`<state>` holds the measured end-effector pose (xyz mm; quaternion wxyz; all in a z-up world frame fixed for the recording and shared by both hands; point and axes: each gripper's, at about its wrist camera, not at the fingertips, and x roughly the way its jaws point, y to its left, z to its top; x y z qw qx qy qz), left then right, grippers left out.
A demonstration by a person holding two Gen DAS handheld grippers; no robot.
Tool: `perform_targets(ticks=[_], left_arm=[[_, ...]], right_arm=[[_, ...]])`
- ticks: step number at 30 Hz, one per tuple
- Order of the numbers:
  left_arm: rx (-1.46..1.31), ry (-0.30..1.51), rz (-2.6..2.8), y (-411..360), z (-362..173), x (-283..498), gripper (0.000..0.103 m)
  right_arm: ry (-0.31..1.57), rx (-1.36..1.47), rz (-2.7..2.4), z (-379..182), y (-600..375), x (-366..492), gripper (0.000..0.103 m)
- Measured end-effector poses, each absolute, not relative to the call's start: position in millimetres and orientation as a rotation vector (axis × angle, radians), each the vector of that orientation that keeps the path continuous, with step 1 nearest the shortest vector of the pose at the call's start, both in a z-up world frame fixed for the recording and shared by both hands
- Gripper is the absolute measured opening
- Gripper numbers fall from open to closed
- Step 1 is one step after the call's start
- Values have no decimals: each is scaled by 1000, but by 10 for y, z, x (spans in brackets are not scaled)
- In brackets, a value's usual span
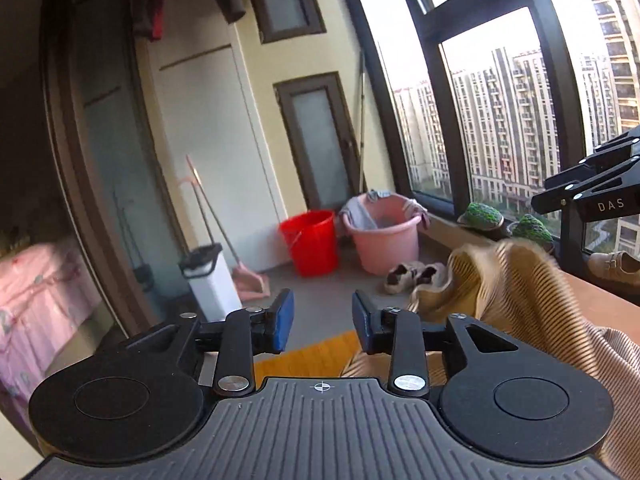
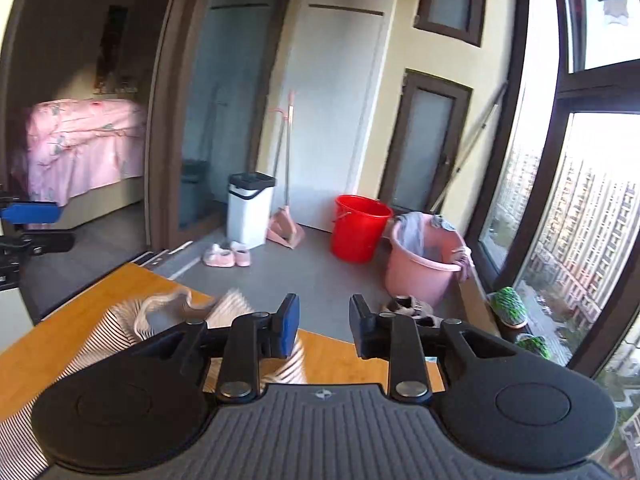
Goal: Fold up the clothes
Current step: 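Lay the shirt flat on the table and open both grippers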
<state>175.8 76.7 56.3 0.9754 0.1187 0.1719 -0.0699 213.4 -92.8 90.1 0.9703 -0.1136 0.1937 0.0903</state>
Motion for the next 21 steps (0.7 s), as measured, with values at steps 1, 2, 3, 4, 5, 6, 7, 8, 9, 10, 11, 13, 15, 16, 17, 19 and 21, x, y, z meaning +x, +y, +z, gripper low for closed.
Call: perform_targets(ticks=[1,2,3,4,5,6,7,8,9,10,11,13,15,16,17,19,21], left_arm=[[222,372,-146,811,525,1744,72],[205,398,-152,854,487,1729,79],[188,424,-157,898,449,1715,80],[171,450,-162,941,411,1701,80],[154,475,-168,985,373,1686,80],[122,503,-182,1004,328,1660,80],[92,524,-199,1010,284,1630,80],[61,550,-220,997,213,1581,82],[45,569,-233,976,156,1544,84],[40,585,-243,943,91,1507,85],[41,603,-260,880,14,1464,86],[44,631,-289,779,-131,1384,86],[49,665,-314,690,-247,1343,87],[51,675,-315,641,-291,1327,87],[48,682,-309,604,-347,1294,87],[22,685,-307,569,-403,1217,87],[-4,690,-316,539,-431,1127,92]], right_arm=[[390,-235,168,842,-966,2131,29],[398,-240,167,786,-997,2096,30],[408,-248,167,724,-1020,2046,31],[420,-252,171,641,-1036,1973,31],[439,-239,180,567,-1044,1904,31],[457,-224,189,494,-1050,1836,33],[482,-203,212,429,-1029,1756,39],[505,-183,236,364,-1006,1676,41],[516,-186,267,308,-946,1579,44],[517,-218,293,271,-854,1492,46],[518,-250,319,233,-763,1404,46],[515,-309,358,202,-578,1302,46],[528,-314,369,214,-481,1359,46],[540,-309,357,217,-453,1416,47],[567,-295,337,188,-441,1499,47],[624,-271,315,101,-445,1614,51],[647,-318,281,-41,-409,1633,53]])
